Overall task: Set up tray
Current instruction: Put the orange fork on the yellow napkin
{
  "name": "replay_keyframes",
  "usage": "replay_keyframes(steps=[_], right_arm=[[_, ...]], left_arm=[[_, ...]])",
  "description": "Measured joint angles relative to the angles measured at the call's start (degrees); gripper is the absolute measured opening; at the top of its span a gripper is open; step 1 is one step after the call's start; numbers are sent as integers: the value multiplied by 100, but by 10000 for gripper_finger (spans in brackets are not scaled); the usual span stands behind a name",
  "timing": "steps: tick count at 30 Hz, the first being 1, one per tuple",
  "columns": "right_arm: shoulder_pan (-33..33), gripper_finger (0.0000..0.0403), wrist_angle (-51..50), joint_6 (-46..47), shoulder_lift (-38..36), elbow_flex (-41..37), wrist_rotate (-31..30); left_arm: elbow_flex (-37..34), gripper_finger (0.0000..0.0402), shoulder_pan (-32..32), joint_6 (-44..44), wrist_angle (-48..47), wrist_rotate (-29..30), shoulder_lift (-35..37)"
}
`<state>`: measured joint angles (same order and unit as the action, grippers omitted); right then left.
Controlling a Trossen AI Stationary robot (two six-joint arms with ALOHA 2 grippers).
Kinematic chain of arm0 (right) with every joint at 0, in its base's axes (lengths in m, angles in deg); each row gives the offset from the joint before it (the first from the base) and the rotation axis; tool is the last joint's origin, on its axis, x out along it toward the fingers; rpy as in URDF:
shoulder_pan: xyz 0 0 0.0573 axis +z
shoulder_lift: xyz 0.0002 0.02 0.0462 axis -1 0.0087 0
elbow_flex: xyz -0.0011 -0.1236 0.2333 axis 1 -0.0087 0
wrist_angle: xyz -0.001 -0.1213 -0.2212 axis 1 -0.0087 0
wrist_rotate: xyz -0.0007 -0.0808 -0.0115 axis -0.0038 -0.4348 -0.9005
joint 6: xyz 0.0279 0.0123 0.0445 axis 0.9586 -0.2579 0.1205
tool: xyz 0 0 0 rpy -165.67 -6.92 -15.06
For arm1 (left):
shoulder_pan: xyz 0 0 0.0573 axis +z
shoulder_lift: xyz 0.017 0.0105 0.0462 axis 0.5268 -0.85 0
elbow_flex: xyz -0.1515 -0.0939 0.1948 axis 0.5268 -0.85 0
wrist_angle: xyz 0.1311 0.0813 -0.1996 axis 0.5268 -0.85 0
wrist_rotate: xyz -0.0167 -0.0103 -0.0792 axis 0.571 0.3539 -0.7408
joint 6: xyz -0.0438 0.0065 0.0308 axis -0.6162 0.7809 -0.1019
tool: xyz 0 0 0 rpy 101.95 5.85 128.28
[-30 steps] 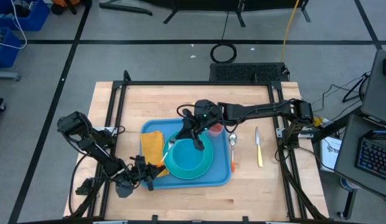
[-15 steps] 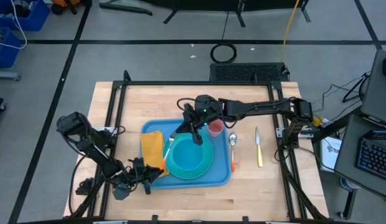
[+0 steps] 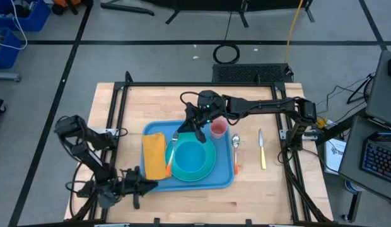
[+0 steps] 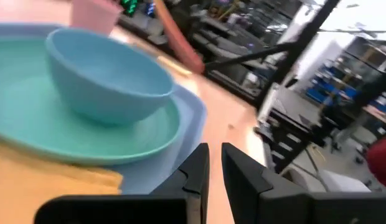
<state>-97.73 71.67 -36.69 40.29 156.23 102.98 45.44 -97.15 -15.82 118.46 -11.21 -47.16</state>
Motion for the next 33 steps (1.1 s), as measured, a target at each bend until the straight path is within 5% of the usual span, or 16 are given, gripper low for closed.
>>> replay_keyframes(steps=[8, 22, 33], right_arm=[[40, 0, -74, -19, 524, 590, 272], [54, 0, -1551, -110, 2583, 3163, 580], [48, 0, -1433, -207, 3227, 3766, 846]], left_arm=[[0, 47, -468, 1576, 1007, 709, 0], [0, 47, -627, 1543, 1058, 761, 0], [7, 47, -695, 1802, 1064, 502, 0]])
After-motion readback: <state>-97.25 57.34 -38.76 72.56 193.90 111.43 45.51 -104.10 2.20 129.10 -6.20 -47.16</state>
